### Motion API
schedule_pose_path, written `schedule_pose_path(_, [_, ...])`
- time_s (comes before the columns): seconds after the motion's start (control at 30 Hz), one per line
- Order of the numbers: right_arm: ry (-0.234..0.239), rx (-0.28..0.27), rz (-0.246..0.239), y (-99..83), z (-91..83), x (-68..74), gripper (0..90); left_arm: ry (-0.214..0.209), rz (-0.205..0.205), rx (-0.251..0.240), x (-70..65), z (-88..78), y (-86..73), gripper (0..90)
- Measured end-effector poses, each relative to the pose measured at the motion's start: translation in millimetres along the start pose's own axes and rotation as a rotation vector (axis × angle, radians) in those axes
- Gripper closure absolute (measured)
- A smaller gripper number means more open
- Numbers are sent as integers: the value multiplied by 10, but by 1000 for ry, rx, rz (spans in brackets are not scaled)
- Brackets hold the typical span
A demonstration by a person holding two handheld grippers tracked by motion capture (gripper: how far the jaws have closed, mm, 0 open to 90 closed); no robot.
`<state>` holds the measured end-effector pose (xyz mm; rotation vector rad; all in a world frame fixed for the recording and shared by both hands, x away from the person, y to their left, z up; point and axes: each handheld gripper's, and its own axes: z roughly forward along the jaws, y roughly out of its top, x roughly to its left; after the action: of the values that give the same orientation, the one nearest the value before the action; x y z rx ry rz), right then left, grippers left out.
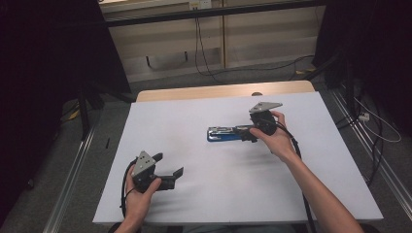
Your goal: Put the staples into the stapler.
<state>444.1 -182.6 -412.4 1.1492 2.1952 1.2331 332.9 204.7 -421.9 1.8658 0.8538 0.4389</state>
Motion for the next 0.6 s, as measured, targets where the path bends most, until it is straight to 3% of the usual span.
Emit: schedule_pose_path(0.6, [-72,-47,53,-307,-320,-87,65,18,3,-12,15,-5,2,52])
